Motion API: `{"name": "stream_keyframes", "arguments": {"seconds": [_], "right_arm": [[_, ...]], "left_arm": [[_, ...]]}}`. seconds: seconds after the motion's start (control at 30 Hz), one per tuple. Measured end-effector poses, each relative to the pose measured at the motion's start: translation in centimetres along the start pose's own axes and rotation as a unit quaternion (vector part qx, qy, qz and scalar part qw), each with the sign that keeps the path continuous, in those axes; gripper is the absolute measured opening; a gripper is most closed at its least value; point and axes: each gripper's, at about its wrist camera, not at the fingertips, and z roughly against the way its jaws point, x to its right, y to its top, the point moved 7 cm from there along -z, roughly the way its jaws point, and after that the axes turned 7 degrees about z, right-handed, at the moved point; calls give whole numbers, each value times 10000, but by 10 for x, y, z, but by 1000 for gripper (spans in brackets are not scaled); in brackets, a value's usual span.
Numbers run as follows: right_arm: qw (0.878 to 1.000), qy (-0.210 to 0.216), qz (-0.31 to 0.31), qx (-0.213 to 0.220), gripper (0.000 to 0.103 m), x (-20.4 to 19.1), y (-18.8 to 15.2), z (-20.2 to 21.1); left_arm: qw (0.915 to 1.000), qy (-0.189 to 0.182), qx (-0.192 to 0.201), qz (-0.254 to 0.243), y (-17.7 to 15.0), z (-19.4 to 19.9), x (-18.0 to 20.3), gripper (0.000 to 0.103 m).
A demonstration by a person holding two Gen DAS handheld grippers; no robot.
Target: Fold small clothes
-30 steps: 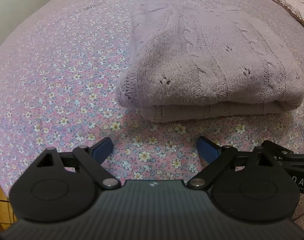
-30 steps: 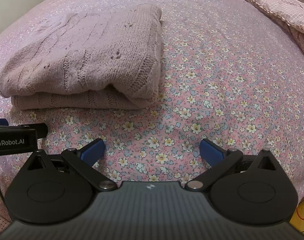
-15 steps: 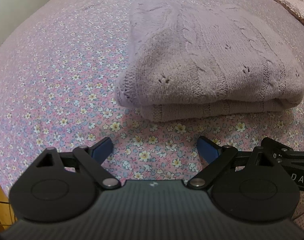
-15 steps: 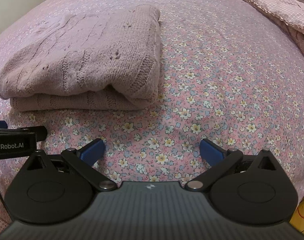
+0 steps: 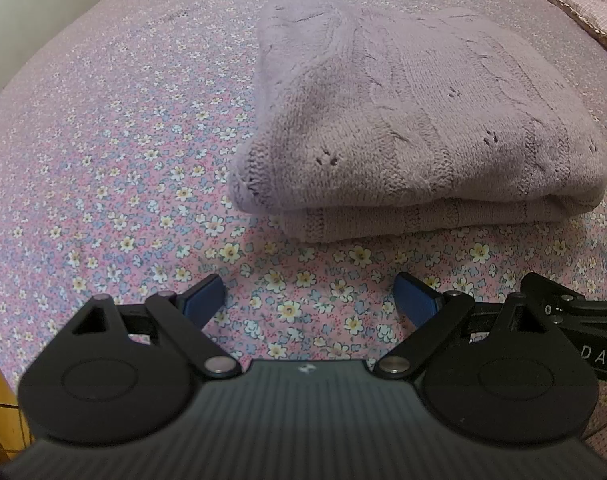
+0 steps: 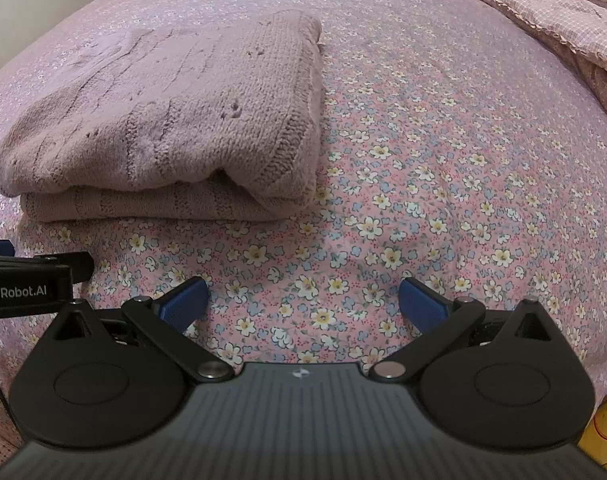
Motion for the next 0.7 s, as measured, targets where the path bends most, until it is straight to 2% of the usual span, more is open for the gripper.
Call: {"name": "stream_keyframes", "arguments": {"seconds": [0.7], "right_arm": [[10000,-1,2,-6,103,-1,0,0]], "left_arm": [[9999,8,-140,-52,1,1,-2,94]]}}
